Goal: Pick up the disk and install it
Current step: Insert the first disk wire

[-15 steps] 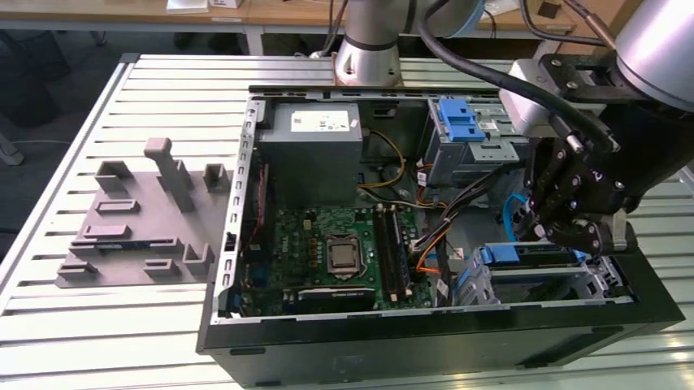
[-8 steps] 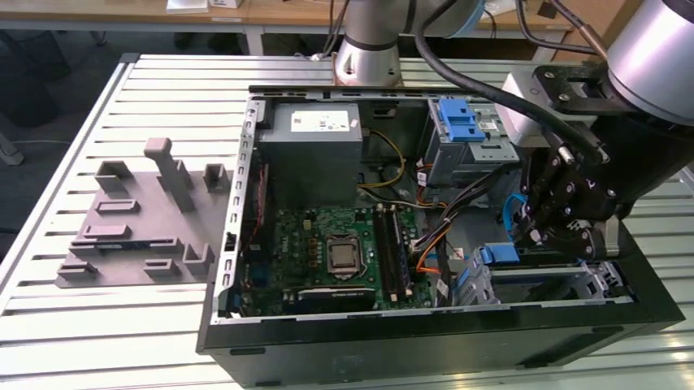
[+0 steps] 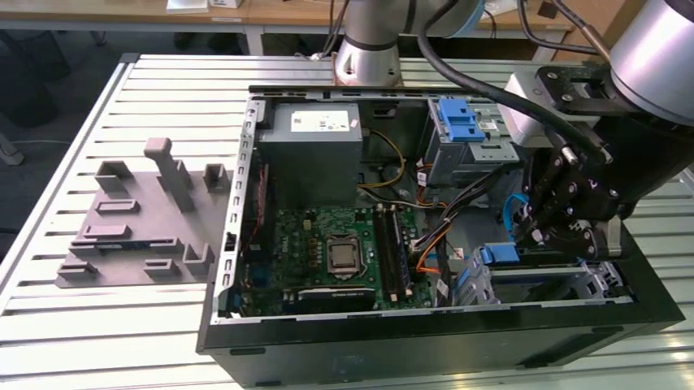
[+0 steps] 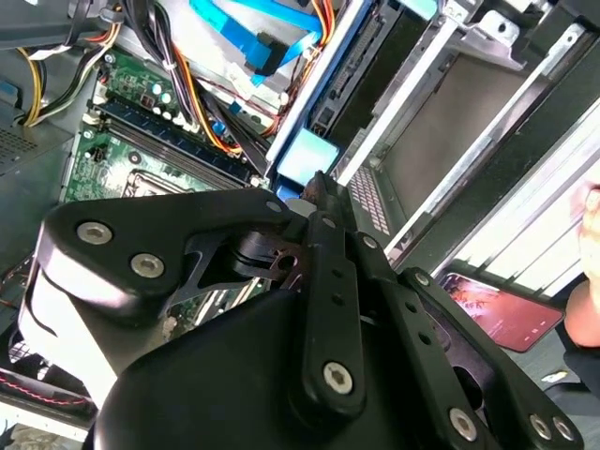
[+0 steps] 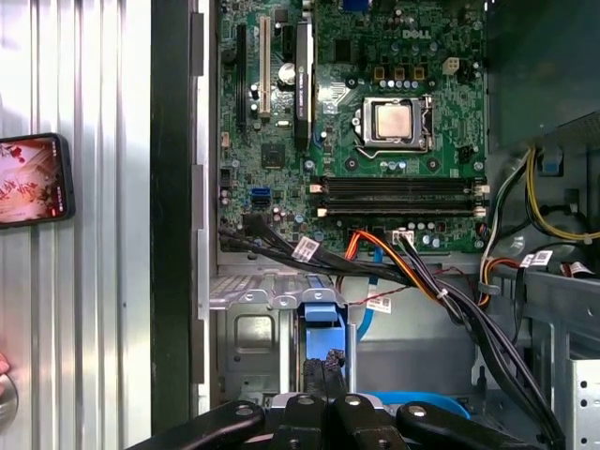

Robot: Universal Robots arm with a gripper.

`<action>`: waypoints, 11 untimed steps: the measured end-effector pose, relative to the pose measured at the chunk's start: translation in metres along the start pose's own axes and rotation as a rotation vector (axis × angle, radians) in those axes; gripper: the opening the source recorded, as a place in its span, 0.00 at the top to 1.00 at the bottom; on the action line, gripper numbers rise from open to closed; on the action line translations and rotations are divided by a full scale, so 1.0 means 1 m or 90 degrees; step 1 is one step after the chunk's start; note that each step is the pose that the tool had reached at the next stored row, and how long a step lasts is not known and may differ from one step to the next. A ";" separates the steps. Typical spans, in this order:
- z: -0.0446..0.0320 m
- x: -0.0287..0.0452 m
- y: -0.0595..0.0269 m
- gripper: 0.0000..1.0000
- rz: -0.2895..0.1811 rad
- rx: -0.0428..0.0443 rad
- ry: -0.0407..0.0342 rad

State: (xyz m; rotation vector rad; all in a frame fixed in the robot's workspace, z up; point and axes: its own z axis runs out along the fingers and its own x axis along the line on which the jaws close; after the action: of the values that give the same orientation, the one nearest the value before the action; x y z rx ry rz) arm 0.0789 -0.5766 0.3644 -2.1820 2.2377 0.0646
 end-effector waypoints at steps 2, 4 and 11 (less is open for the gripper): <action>-0.0001 -0.0003 -0.0029 0.89 0.000 0.0000 0.0001; -0.0001 -0.0005 -0.0060 0.89 0.000 0.0000 0.0000; -0.0002 -0.0020 -0.0250 0.89 0.000 0.0000 0.0001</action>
State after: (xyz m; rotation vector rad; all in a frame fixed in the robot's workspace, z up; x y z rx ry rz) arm 0.1040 -0.5752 0.3641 -2.1820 2.2380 0.0644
